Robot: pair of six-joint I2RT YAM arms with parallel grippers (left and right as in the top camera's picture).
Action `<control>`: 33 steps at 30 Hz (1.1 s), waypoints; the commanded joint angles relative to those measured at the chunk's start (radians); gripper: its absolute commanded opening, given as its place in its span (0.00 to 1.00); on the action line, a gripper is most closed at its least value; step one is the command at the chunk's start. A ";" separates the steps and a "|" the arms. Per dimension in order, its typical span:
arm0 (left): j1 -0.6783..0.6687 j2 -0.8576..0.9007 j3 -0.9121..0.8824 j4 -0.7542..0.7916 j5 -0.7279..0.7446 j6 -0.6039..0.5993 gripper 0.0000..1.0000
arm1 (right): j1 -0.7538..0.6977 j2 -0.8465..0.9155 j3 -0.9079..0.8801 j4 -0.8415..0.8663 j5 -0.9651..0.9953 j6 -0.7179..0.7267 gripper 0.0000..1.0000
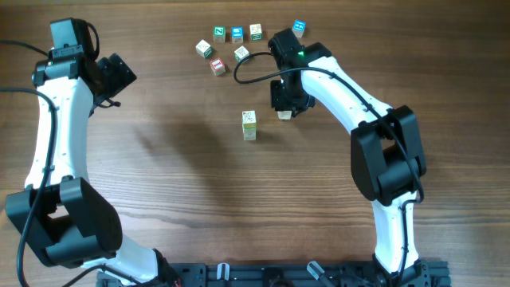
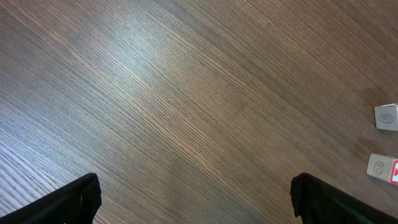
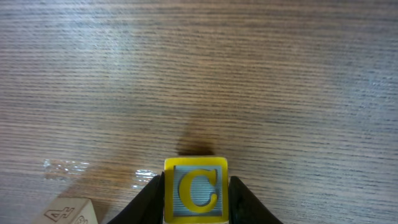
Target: Form a tower
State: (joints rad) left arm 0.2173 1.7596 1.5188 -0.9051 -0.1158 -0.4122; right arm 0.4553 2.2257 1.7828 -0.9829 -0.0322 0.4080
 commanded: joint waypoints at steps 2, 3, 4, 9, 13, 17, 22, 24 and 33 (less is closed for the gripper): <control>0.003 -0.019 0.013 0.002 -0.009 0.011 1.00 | 0.000 0.016 -0.011 0.006 0.017 0.012 0.42; 0.003 -0.019 0.013 0.002 -0.009 0.011 1.00 | 0.000 0.016 -0.011 0.007 0.017 0.012 0.48; 0.003 -0.019 0.013 0.002 -0.009 0.011 1.00 | 0.000 0.016 -0.011 0.007 0.017 0.012 0.52; 0.003 -0.019 0.013 0.002 -0.009 0.011 1.00 | 0.000 0.016 -0.011 0.006 0.016 0.014 0.63; 0.003 -0.019 0.013 0.002 -0.009 0.012 1.00 | 0.000 0.016 -0.011 -0.010 -0.018 0.013 0.61; 0.003 -0.019 0.013 0.002 -0.009 0.011 1.00 | 0.000 0.016 -0.011 -0.025 -0.025 0.011 0.58; 0.003 -0.019 0.013 0.002 -0.009 0.012 1.00 | 0.000 0.016 -0.011 -0.016 -0.024 0.011 0.57; 0.003 -0.019 0.013 0.002 -0.009 0.011 1.00 | 0.000 0.016 -0.011 -0.016 -0.024 0.012 0.57; 0.003 -0.019 0.013 0.002 -0.009 0.011 1.00 | 0.000 0.016 -0.011 -0.014 -0.047 0.014 0.58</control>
State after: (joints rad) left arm 0.2173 1.7596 1.5188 -0.9051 -0.1154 -0.4118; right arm 0.4553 2.2257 1.7813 -1.0008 -0.0605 0.4191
